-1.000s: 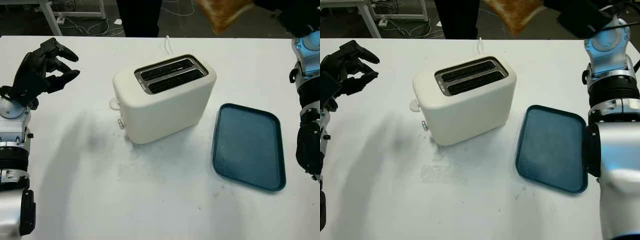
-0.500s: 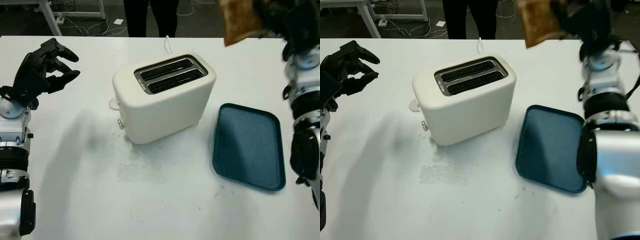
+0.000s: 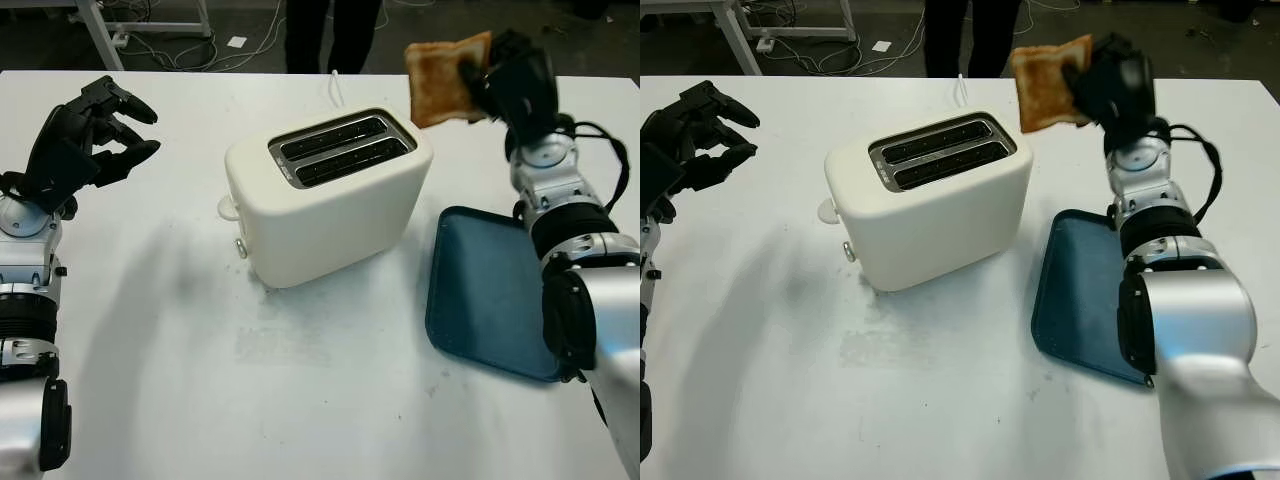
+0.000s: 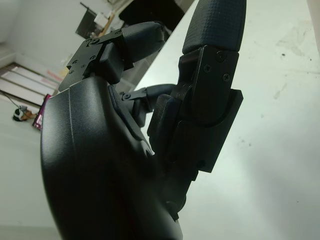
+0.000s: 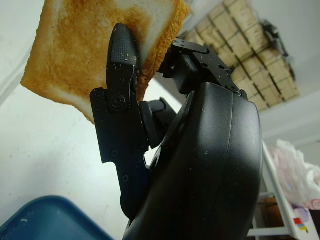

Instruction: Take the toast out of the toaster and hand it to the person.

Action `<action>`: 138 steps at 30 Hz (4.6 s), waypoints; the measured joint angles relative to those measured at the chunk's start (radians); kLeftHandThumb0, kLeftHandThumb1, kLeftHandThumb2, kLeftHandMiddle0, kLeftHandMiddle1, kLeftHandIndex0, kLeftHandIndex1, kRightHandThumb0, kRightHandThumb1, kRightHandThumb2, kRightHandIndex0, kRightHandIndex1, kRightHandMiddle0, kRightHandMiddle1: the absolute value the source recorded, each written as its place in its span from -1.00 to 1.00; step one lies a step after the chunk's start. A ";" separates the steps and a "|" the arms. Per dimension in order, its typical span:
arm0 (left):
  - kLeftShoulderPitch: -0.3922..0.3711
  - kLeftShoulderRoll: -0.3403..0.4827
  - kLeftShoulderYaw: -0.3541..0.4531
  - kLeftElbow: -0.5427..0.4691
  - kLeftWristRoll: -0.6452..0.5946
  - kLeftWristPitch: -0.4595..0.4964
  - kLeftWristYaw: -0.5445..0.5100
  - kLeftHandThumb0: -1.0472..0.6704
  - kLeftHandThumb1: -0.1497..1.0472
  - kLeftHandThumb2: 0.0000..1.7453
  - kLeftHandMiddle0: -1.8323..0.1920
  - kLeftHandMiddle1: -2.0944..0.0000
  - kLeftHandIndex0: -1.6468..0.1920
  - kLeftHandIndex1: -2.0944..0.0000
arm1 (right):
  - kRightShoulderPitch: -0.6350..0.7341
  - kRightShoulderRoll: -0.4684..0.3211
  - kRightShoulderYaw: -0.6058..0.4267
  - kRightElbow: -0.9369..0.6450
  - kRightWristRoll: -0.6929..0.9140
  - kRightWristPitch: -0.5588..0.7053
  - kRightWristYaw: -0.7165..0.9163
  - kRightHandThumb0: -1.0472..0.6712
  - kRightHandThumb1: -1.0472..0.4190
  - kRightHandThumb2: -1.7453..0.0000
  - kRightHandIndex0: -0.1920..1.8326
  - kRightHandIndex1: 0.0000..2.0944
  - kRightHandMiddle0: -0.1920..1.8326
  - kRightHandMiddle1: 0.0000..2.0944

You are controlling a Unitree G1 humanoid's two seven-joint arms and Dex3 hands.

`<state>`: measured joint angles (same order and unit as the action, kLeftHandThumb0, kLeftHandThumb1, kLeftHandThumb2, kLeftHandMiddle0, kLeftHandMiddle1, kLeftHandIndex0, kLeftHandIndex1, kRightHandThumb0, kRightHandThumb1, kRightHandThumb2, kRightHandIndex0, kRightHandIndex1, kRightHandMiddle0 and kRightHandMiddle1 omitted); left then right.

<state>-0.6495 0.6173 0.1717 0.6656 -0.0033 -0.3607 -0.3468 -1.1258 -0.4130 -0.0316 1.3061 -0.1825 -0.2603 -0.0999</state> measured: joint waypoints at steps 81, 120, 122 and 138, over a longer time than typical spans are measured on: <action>0.000 0.000 0.000 0.007 -0.001 -0.001 -0.001 -1.00 0.79 -0.87 0.48 -0.45 0.47 -0.38 | -0.005 0.032 -0.051 0.007 0.009 0.036 -0.063 0.10 -0.83 0.65 -0.13 0.67 -0.41 0.55; -0.001 0.000 0.000 0.018 0.000 -0.008 0.001 -1.00 0.79 -0.85 0.47 -0.45 0.48 -0.38 | 0.003 0.010 -0.069 -0.009 0.047 -0.002 0.305 -0.84 -0.82 0.95 -0.78 -0.97 -0.78 -0.99; 0.000 0.000 0.000 0.018 0.000 -0.008 0.002 -1.00 0.79 -0.85 0.47 -0.45 0.48 -0.38 | 0.005 0.001 -0.073 -0.015 0.051 -0.013 0.353 -0.89 -0.79 0.98 -0.80 -0.99 -0.80 -1.00; 0.102 -0.002 0.045 -0.025 -0.002 -0.051 0.017 -1.00 0.79 -0.81 0.51 -0.37 0.52 -0.30 | 0.503 -0.030 -0.087 -0.760 0.081 -0.009 0.390 -0.43 -0.83 0.20 -0.61 -0.92 -0.60 -0.93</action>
<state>-0.5479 0.6152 0.2166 0.6406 -0.0057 -0.4114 -0.3299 -0.6229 -0.4433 -0.1182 0.5458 -0.1017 -0.2695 0.2897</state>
